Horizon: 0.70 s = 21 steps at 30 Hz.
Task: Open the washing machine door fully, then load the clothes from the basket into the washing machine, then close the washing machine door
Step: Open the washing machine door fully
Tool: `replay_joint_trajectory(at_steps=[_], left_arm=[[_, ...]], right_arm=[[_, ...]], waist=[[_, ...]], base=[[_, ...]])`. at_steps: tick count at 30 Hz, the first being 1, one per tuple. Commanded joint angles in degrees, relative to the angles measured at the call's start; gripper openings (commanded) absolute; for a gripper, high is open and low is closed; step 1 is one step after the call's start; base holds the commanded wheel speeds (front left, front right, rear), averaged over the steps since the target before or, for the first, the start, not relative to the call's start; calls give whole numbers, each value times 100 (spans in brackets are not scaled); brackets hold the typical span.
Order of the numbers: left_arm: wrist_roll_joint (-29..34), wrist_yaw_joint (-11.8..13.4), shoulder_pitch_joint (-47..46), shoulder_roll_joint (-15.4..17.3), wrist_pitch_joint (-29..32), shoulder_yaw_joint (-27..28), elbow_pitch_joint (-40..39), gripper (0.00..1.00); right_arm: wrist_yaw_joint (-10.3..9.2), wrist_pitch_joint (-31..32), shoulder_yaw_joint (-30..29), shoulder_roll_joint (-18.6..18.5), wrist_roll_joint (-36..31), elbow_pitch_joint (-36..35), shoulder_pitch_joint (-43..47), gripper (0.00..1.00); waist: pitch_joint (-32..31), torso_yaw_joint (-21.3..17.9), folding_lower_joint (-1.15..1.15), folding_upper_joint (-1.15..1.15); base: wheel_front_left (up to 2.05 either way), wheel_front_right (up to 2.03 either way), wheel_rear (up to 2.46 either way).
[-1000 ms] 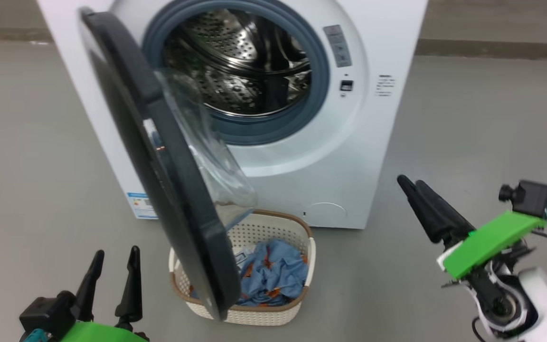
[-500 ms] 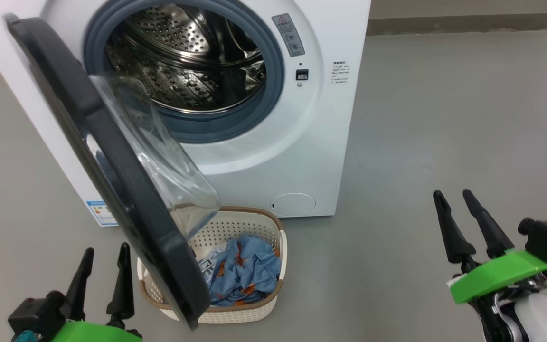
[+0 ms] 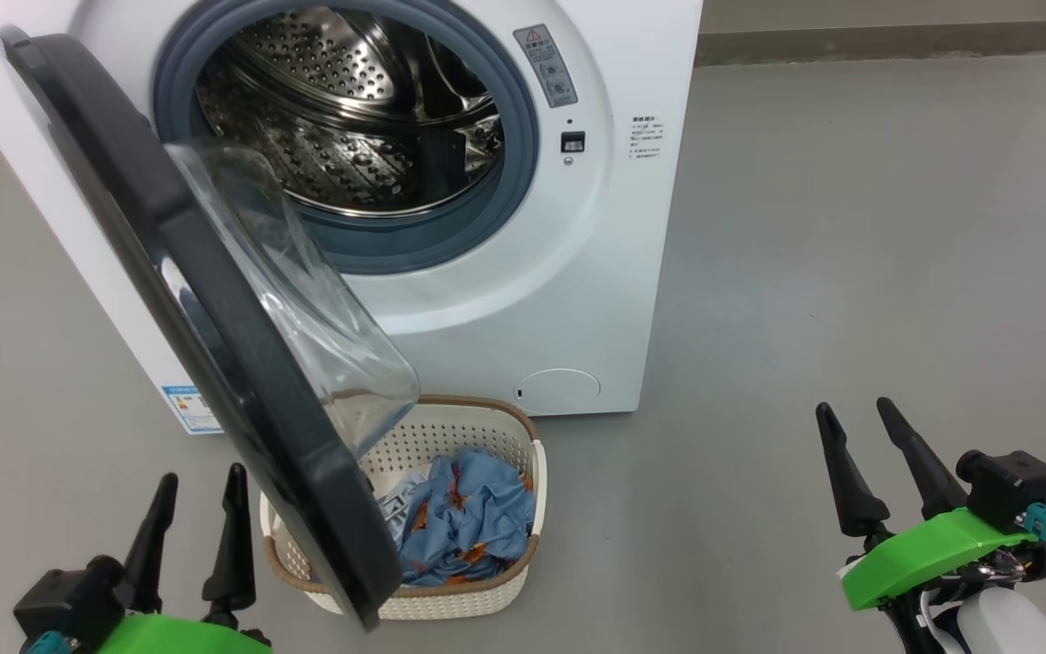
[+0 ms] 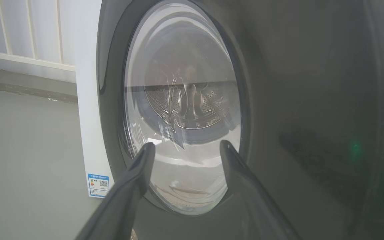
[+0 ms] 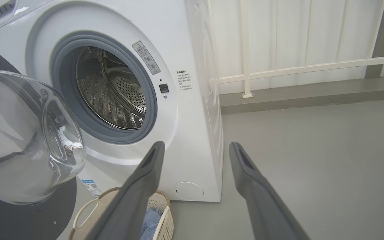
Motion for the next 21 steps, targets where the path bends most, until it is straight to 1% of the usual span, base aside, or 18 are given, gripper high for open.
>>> replay_joint_trajectory(at_steps=[1, 21], left_arm=[[46, 10, -100, 107, -66, 184, -119, 100], [47, 68, -73, 120, -70, 139, -120, 100]], right_arm=[[33, -77, 97, -42, -71, -81, -22, 100], [33, -117, 178, -72, -54, 150, -120, 100]], waist=[[-11, 9, 0, 0], [-89, 53, 0, 0]], base=[[0, 0, 0], [0, 0, 0]])
